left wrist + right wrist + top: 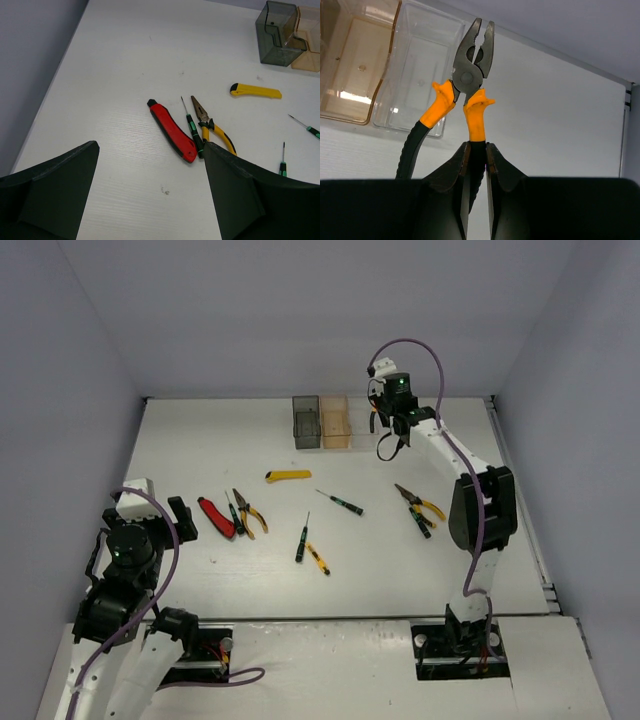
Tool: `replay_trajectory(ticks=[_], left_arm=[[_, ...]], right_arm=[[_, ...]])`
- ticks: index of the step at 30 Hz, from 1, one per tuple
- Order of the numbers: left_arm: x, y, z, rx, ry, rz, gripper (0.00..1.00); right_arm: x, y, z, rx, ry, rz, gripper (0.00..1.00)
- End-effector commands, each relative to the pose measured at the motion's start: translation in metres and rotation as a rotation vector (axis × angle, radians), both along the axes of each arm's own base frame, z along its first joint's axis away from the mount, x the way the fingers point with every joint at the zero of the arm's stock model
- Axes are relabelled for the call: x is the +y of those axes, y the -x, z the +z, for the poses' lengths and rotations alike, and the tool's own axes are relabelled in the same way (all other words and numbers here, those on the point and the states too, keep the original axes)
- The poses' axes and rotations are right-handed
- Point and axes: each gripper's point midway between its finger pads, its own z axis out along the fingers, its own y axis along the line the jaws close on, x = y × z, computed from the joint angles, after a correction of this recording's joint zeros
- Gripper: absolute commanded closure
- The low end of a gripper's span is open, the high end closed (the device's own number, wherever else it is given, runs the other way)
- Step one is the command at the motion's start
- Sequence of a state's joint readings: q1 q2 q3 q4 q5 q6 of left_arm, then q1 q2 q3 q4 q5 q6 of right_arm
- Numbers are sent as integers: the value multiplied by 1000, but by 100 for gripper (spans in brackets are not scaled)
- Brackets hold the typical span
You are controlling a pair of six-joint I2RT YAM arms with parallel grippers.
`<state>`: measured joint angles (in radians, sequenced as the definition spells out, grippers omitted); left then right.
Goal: Sort the tools into containers
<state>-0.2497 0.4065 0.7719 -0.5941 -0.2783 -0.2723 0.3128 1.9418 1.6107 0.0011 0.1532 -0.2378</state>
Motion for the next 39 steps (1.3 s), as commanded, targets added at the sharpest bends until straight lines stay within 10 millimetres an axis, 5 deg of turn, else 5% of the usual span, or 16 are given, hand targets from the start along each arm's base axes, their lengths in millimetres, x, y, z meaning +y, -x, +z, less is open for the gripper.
replay_trajectory(ticks=[1,11,22,39], left_arm=[[-1,-9,12,-45,-5,0,18],[-1,-10,11,-38,-8,2,18],[-2,-12,10,-29,-11,0,18],[-1,-11,9,-30,-13,1,18]], right_arm=[[25,-31,29,-109,-28,120,100],[37,-58,1,-92,-95,151,100],[43,-76,-6,-100,-147,148,100],[38,-85,-43,-48,-170,115,99]])
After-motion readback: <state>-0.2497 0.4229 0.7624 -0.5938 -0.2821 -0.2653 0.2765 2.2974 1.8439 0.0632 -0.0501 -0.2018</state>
